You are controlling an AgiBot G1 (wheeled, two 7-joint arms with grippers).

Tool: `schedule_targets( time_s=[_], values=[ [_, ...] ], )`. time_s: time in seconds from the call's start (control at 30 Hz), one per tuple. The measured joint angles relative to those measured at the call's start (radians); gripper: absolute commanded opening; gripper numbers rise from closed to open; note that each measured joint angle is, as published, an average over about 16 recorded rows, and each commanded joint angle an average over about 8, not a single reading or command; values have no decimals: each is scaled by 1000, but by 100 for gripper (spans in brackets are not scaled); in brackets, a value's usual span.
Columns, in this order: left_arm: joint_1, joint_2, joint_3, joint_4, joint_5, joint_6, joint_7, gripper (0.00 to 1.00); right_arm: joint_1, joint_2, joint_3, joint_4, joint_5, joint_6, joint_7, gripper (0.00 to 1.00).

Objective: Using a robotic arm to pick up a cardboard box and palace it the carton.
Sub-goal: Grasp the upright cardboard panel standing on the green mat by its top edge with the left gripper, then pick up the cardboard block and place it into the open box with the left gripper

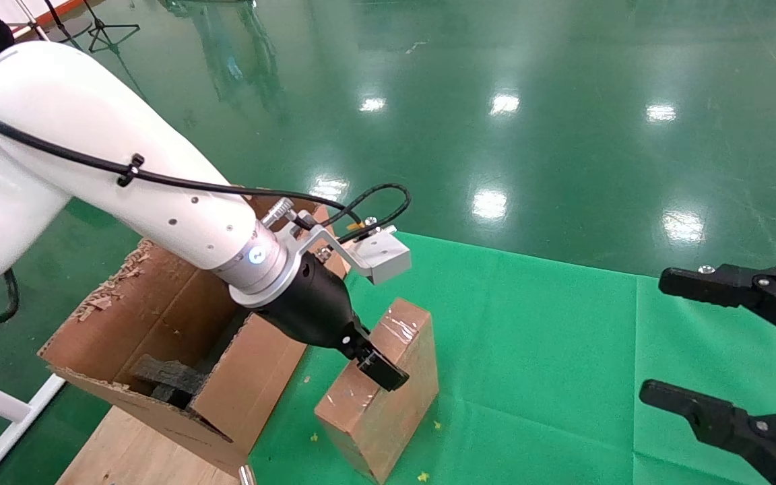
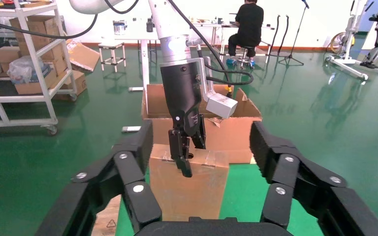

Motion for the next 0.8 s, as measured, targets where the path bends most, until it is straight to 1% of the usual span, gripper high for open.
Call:
schedule_targets(
  time_s=[0.2, 0.37, 0.63, 0.8],
  values=[
    [-12, -10, -7, 7, -3, -5, 23, 0, 0, 0, 0, 0, 0, 0, 0, 100],
    [-37, -45, -31, 14, -14, -20, 63, 0, 0, 0, 0, 0, 0, 0, 0, 100],
    [-129, -153, -106, 28, -20, -66, 151, 0, 0, 0, 0, 0, 0, 0, 0, 100],
    [-205, -231, -151, 50, 13, -89, 215, 0, 0, 0, 0, 0, 0, 0, 0, 100]
  ],
)
